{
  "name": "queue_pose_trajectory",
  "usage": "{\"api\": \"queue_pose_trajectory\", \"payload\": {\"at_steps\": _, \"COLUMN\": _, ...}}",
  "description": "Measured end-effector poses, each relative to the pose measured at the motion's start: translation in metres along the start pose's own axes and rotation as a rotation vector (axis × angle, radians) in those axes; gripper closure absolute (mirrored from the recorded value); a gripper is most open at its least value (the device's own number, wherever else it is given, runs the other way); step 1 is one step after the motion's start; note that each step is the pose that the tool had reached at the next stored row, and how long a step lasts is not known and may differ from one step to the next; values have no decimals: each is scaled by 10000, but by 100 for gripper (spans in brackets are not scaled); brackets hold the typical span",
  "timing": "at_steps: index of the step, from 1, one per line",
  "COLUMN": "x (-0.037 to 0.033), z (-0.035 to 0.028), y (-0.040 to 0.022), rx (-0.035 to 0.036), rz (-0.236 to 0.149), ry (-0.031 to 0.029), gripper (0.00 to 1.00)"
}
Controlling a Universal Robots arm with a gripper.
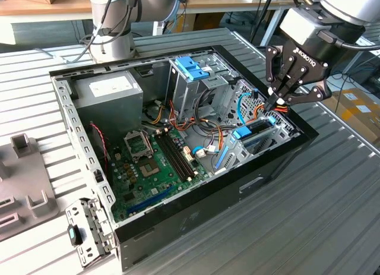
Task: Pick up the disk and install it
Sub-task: 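Insert the disk into the insertion slot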
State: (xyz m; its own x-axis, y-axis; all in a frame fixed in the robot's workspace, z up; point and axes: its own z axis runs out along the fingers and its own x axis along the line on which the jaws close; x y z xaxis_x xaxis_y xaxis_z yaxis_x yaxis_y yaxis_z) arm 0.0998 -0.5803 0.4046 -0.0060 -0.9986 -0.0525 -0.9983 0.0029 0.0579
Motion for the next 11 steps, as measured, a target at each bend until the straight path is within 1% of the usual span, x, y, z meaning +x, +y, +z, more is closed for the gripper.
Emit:
{"api": "queue_pose_trajectory", "payload": {"at_steps": 6, "x": 0, "z": 15, "y": -69, "rx": 0, "rz": 1, "ry": -2, "gripper": 89}}
{"api": "queue_pose_trajectory", "payload": {"at_steps": 7, "x": 0, "z": 16, "y": -95, "rx": 0, "rz": 1, "ry": 0, "gripper": 89}}
{"api": "queue_pose_trajectory", "payload": {"at_steps": 11, "x": 0, "z": 17, "y": -159, "rx": 0, "rz": 0, "ry": -1, "gripper": 89}}
